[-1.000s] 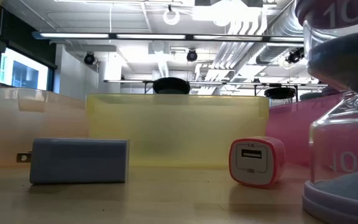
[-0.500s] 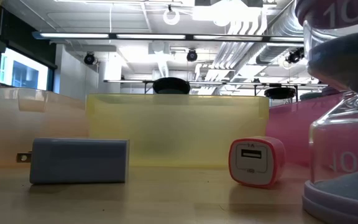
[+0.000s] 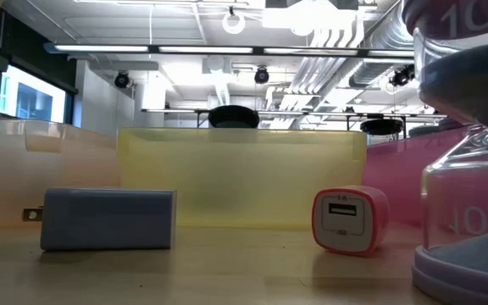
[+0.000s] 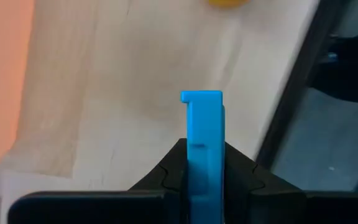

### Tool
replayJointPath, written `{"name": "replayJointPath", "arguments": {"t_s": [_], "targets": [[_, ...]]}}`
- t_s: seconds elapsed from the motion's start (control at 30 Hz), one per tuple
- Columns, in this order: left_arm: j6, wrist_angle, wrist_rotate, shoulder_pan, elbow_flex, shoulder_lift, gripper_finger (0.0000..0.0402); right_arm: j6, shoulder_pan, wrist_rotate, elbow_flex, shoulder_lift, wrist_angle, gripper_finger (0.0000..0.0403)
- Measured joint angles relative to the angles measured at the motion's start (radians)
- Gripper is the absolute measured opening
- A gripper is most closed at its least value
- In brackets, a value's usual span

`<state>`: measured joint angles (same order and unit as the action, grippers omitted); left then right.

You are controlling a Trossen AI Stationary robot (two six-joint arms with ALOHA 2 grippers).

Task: Pick & Place Office items
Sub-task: Put the light blue digital timer into the yellow bin

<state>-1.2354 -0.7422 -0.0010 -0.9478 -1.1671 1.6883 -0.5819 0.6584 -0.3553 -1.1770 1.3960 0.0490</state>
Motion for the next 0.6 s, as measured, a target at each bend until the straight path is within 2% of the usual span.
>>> {"name": "replayJointPath", "arguments": {"t_s": [0.4,0.6], "targets": [[0.061,-0.064,-0.015,0.096,-0.002,-0.302,0.0043,-0.024,0.003,0.045,0.0,0.0,-0.002,0.0304],[0.26,-0.05,-0.141,0.235,-0.002,-0.37,0.0043,-0.024,0.003,0.06,0.0,0.0,-0.001,0.0304]]}}
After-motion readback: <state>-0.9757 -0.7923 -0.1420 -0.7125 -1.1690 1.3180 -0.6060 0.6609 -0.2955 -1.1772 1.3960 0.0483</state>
